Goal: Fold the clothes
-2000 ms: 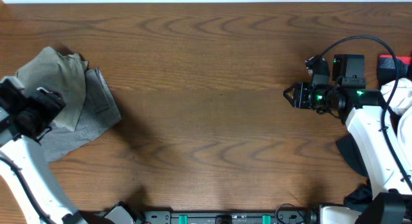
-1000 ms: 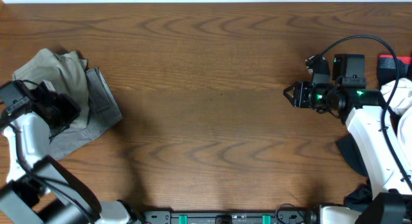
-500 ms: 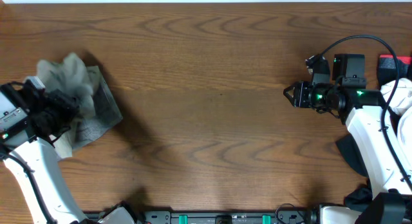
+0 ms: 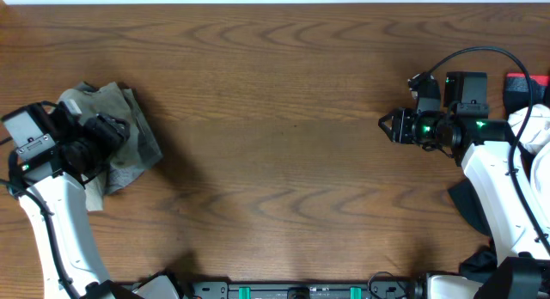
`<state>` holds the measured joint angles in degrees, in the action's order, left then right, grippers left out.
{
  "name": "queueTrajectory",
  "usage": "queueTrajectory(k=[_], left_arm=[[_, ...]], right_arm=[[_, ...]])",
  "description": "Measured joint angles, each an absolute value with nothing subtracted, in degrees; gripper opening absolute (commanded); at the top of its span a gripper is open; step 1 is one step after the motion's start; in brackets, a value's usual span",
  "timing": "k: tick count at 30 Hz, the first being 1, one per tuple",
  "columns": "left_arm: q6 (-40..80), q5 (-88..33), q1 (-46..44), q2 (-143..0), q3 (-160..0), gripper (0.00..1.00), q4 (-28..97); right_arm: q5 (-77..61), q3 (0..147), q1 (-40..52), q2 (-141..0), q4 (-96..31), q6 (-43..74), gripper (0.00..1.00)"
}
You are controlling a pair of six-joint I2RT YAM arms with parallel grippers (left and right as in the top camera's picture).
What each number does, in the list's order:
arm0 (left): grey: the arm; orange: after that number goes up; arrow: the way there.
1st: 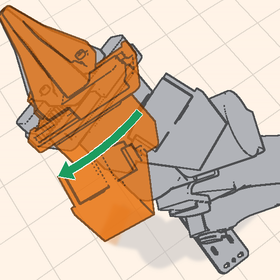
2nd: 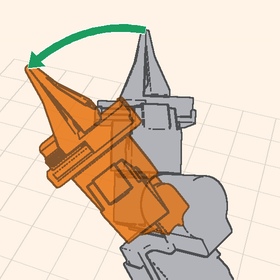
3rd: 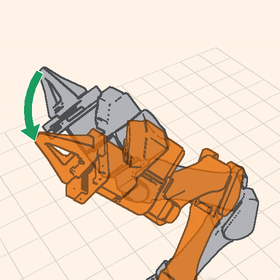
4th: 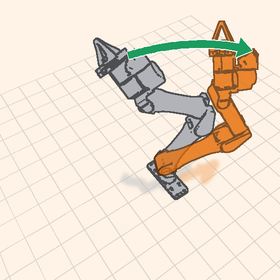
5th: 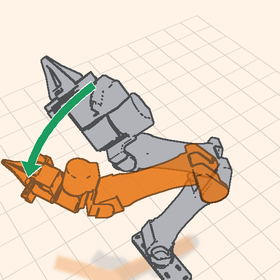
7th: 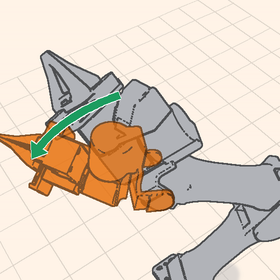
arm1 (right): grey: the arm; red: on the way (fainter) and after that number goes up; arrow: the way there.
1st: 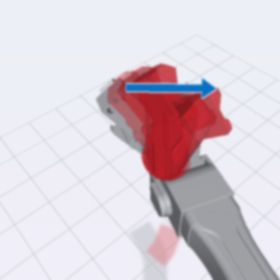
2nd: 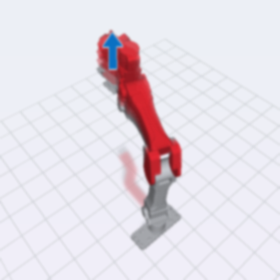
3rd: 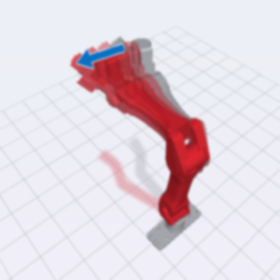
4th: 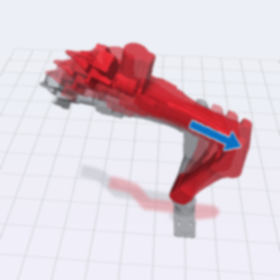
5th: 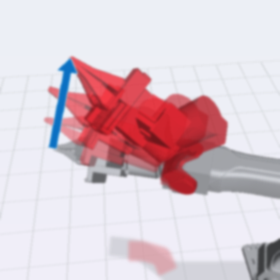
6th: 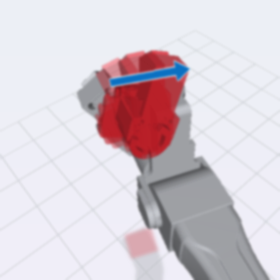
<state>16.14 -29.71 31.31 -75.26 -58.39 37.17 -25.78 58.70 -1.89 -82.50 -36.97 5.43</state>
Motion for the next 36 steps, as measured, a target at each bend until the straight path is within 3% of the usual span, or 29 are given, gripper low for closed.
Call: queueTrajectory(k=[4, 11, 13, 21, 29, 36], left_arm=[[15.05, -28.91, 31.0, -75.26, -58.39, 0.74, 40.84], [13.13, -25.67, 31.0, -75.26, -58.39, 0.74, 43.24], [13.04, -25.78, 31.0, -75.26, -58.39, 0.7, 41.89], [12.62, -34.92, 30.63, -75.26, -58.39, 0.7, 39.9], [8.4, -37.43, 22.87, -75.29, -58.39, 0.74, 38.83], [7.4, -32.45, 18.2, -75.26, -58.39, 0.75, 41.43]], right_arm=[[-25.78, 58.7, -1.89, -82.5, -37.01, 5.43, 0.4], [-25.78, 58.7, -1.89, -82.5, -36.58, 5.43, 0.4], [-25.78, 58.7, -1.89, -82.5, -36.23, 5.43, 0.4], [-26.17, 58.7, -1.89, -82.5, -36.21, 5.43, 0.4], [-26.63, 58.7, -1.89, -82.5, -34.68, 5.45, 0.4], [-27.16, 58.7, -1.89, -82.5, -34.87, 5.45, 0.41]])
